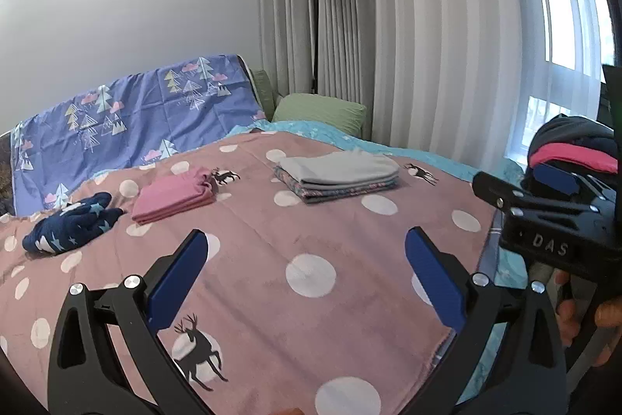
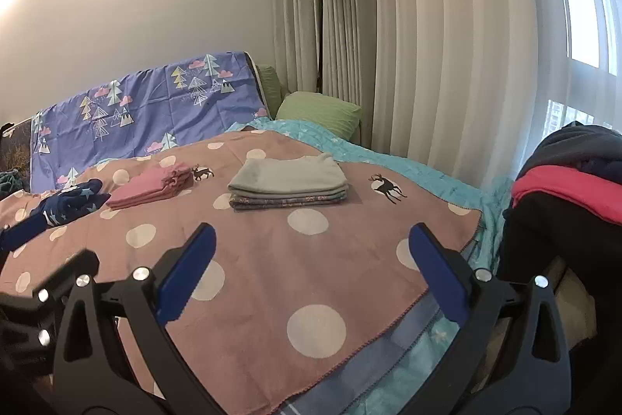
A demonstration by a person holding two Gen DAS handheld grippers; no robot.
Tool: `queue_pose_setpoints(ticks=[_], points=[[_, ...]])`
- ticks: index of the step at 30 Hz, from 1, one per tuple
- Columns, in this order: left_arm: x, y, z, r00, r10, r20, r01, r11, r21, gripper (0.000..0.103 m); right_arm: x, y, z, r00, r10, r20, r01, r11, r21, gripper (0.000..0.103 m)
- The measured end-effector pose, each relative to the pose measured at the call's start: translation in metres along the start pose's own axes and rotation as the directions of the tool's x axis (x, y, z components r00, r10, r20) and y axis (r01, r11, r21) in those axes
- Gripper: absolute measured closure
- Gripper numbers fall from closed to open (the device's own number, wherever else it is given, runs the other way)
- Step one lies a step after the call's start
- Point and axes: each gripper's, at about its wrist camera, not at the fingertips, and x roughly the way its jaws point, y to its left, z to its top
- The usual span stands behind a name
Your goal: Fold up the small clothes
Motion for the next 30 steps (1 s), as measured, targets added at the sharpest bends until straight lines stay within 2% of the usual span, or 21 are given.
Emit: queue_pose_setpoints(ticks=[8, 30], points=[[-0.005, -0.007, -0.013, 1.000, -0.007, -0.021, 0.007, 1.000, 0.000, 0.001, -0.007, 0.001, -0.005, 1.000, 0.001, -0.012, -0.001, 1.000, -0.014, 0.002], [-0.014, -0.012, -0.009, 1.000, 0.008, 0.007, -0.008, 1.000, 0.014, 0.001, -0.007, -0.004, -0.012, 1.000, -0.015, -0.027, 0.015, 1.000, -0.015, 0.002]])
